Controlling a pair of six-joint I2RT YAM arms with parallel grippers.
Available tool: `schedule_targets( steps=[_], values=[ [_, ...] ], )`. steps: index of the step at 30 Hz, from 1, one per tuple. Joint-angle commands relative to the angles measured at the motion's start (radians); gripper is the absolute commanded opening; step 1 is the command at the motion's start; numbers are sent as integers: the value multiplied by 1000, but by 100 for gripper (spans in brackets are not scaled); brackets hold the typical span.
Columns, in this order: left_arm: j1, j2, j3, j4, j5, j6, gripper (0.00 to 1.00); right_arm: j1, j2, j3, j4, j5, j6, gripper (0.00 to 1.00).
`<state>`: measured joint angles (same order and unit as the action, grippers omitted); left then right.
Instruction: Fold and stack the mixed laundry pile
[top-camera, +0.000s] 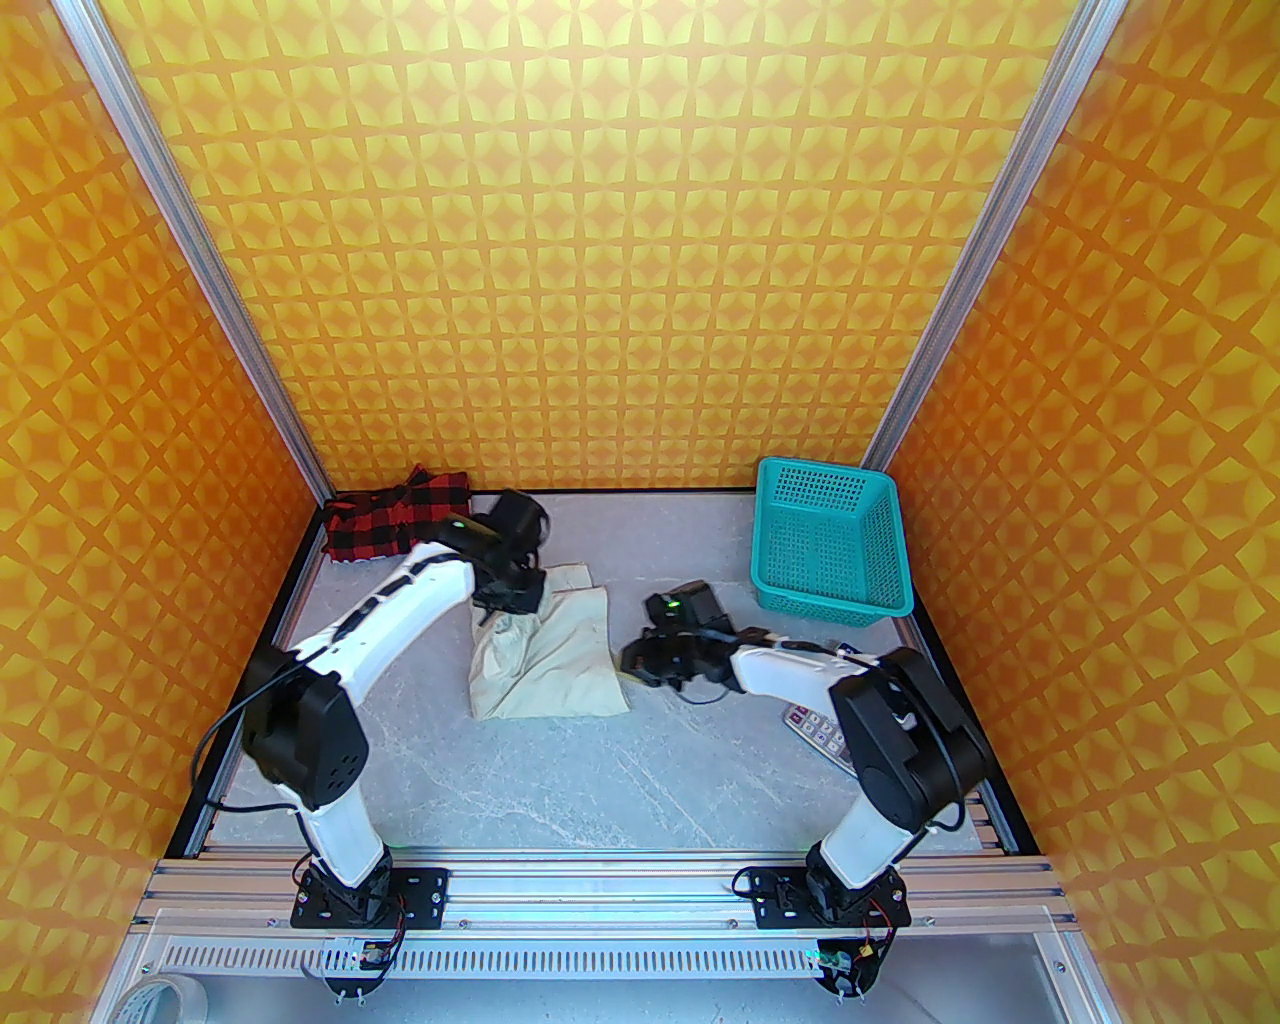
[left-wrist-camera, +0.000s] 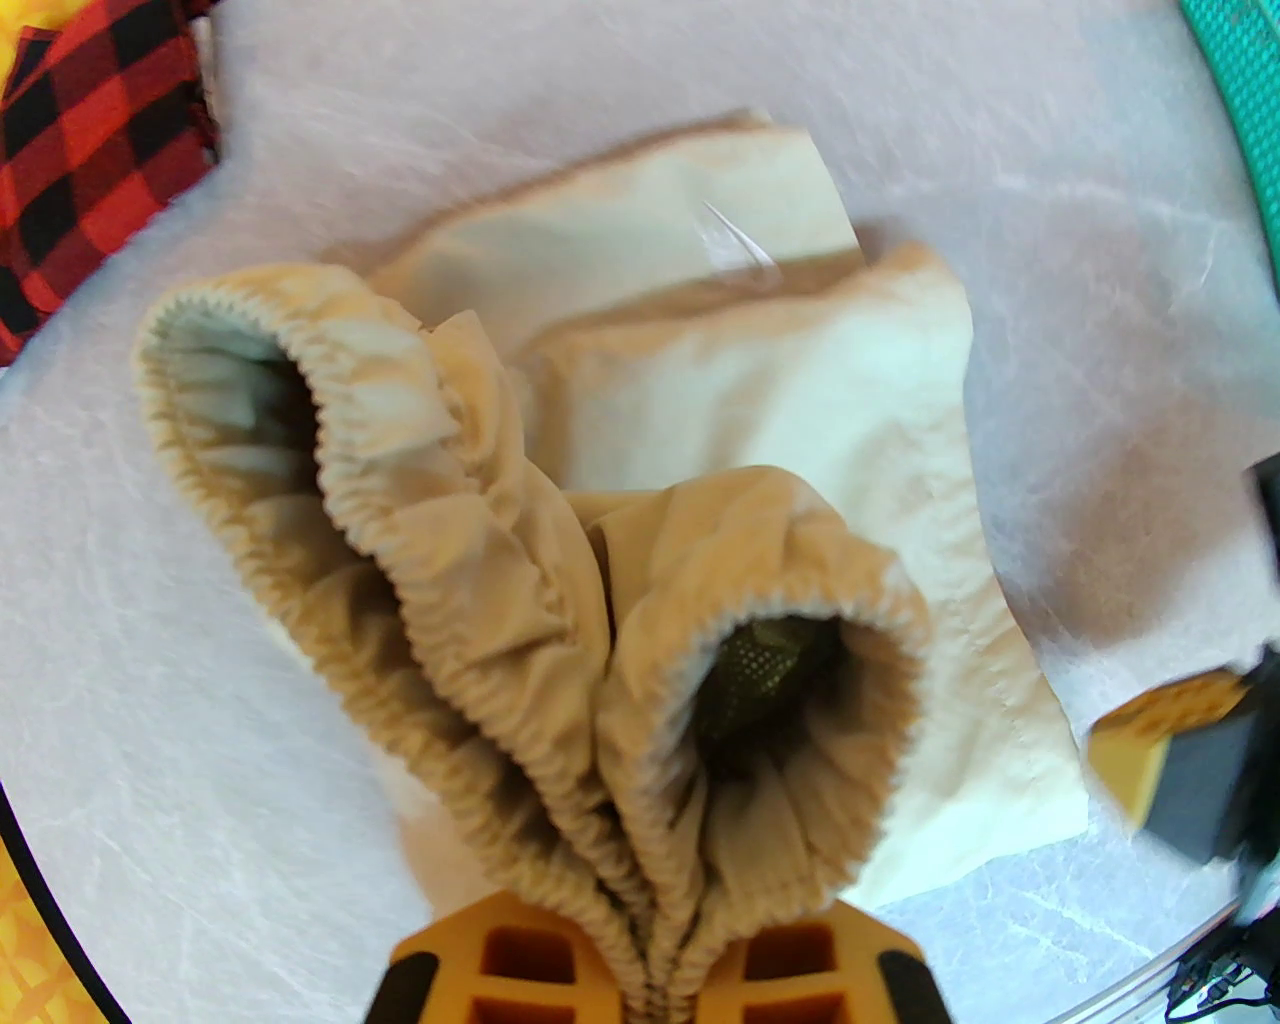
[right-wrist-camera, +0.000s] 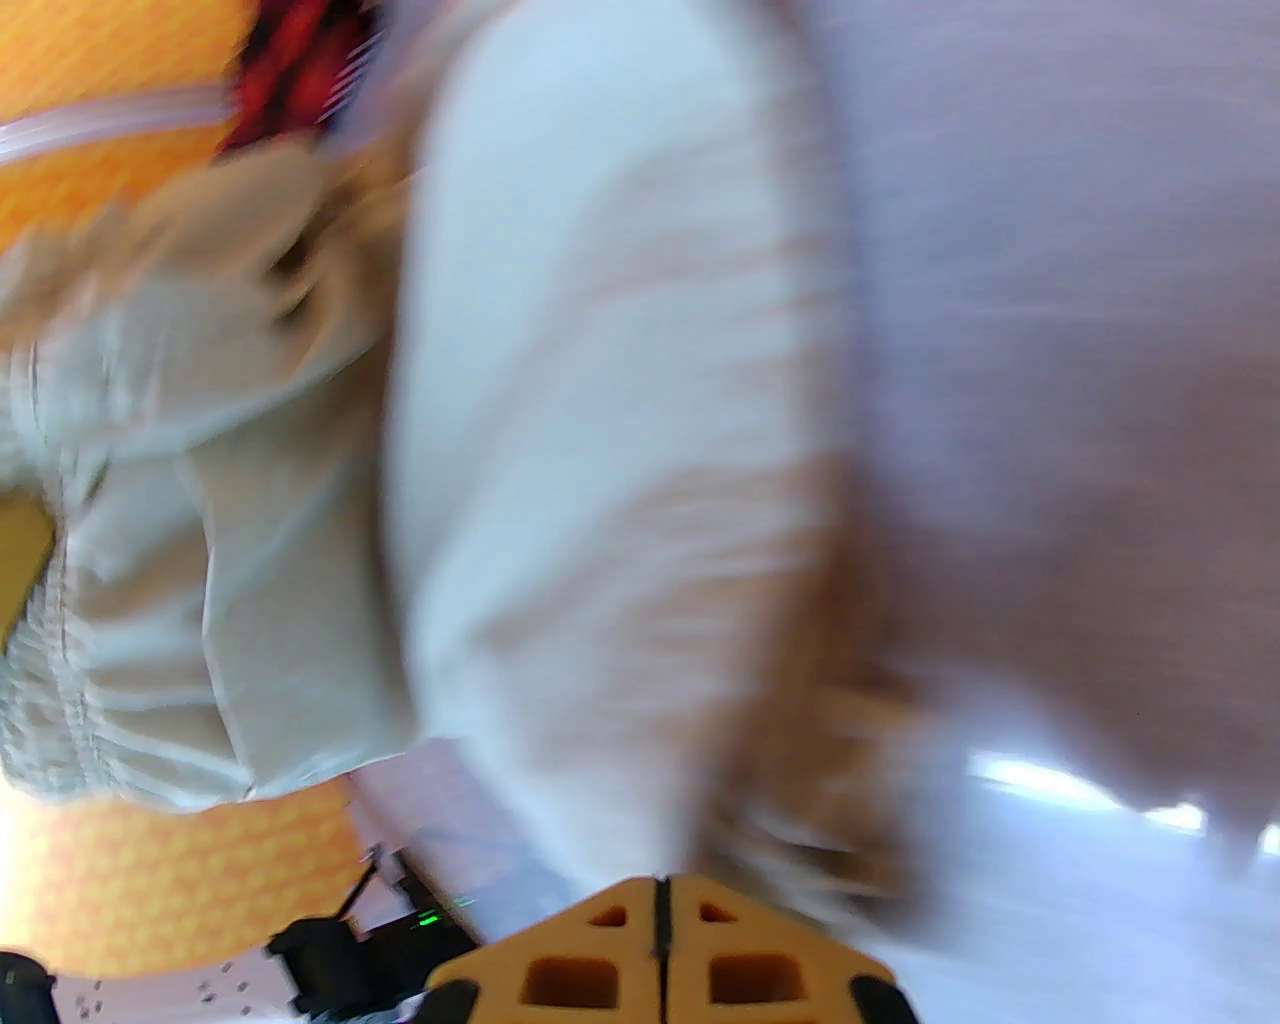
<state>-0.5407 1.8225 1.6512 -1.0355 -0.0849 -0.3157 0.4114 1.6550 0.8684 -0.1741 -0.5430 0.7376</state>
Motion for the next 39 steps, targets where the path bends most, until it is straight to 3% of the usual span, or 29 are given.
schedule_targets(
  steps=[1, 8, 10, 12, 17, 19, 22, 23, 26, 29, 31, 34, 39],
  values=[
    [-32, 10, -18, 45, -35, -79, 0, -10, -1, 19, -164, 58, -141, 8],
    [-98, 59, -76, 153, -26, -190, 0, -11, 164, 30, -54, -13, -92, 6],
    [-108, 64, -109, 207, -14, -234, 26, -12, 168, 31, -38, -18, -86, 6],
    [-111, 55, -184, 292, 38, -280, 41, -10, 168, 40, -42, -14, -92, 6],
    [-110, 4, -263, 503, 181, -365, 65, -12, 153, 40, -42, -2, -99, 8],
    [-111, -24, -276, 558, 223, -382, 65, -14, 141, 40, -55, 7, -108, 11],
    [-111, -75, -298, 635, 257, -396, 55, -16, 108, 33, -49, 4, -112, 13],
    [-111, -88, -294, 642, 268, -400, 55, -15, 92, 32, -49, 5, -111, 14],
    [-111, -112, -271, 624, 284, -395, 69, -17, 41, 51, -97, 23, -137, 24],
    [-111, -167, -293, 616, 282, -380, 69, -17, -11, 83, -172, 57, -182, 30],
    [-89, -211, -322, 590, 277, -348, 67, -16, -50, 97, -196, 52, -194, 31],
    [-26, -273, -392, 524, 277, -287, 66, 10, -110, 108, -167, 32, -184, 42],
    [100, -368, -583, 500, 304, -243, 63, 148, -53, 222, -175, 52, -183, 46]
  ],
)
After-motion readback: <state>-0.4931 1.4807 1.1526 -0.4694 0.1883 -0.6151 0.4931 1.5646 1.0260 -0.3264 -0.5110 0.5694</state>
